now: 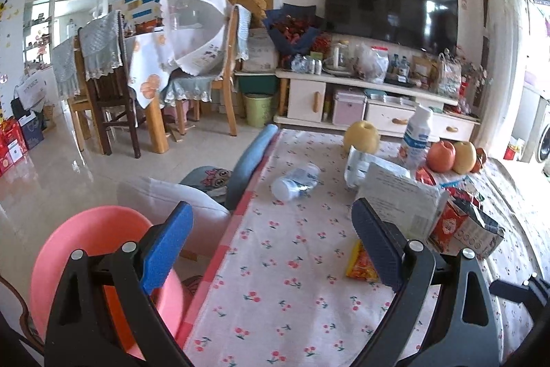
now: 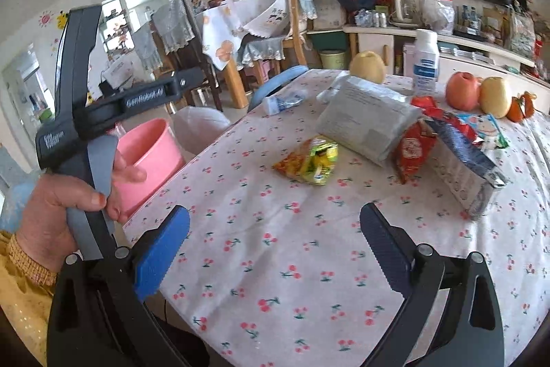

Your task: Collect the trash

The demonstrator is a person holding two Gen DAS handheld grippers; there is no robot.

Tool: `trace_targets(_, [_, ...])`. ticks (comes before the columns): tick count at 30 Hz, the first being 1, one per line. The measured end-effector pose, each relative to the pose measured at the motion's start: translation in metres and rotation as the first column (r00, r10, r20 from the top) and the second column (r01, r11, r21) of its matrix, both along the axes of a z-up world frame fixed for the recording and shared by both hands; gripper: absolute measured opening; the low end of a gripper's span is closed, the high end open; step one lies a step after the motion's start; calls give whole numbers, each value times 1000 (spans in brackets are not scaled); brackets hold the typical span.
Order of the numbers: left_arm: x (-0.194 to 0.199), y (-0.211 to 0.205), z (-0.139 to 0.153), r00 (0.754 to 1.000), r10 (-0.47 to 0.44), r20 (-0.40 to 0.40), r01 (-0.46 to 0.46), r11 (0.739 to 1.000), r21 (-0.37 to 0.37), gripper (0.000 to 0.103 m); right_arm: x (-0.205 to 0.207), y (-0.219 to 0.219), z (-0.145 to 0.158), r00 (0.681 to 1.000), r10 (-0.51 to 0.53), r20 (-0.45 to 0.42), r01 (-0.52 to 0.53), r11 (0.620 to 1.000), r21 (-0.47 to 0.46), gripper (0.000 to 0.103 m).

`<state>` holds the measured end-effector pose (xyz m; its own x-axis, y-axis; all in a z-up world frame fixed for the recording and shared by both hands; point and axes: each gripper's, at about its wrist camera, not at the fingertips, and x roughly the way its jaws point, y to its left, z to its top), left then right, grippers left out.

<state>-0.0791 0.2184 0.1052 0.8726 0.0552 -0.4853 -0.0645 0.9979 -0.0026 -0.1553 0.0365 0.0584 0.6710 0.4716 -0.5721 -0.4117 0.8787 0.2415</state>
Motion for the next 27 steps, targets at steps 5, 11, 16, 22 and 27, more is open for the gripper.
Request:
trace_targets(5, [6, -19, -5, 999, -44, -26, 44, 999, 10, 94, 4, -28, 4, 998, -60, -3, 60, 998, 24, 98])
trace_targets(11, [12, -45, -14, 990, -119, -70, 120, 993, 6, 94, 14, -67, 8, 990, -135, -35, 137, 988, 72, 98])
trace_targets(16, [18, -64, -23, 975, -191, -116, 190, 982, -19, 94, 24, -107, 10, 976, -206, -70, 214, 970, 118, 98])
trace_targets(22, [26, -93, -40, 946, -261, -190, 270, 963, 21, 94, 42, -165, 5, 943, -296, -153, 322, 927, 195, 98])
trace_targets(27, [34, -106, -57, 918, -297, -263, 322, 945, 57, 94, 58, -208, -5, 917, -337, -212, 384, 891, 241, 98])
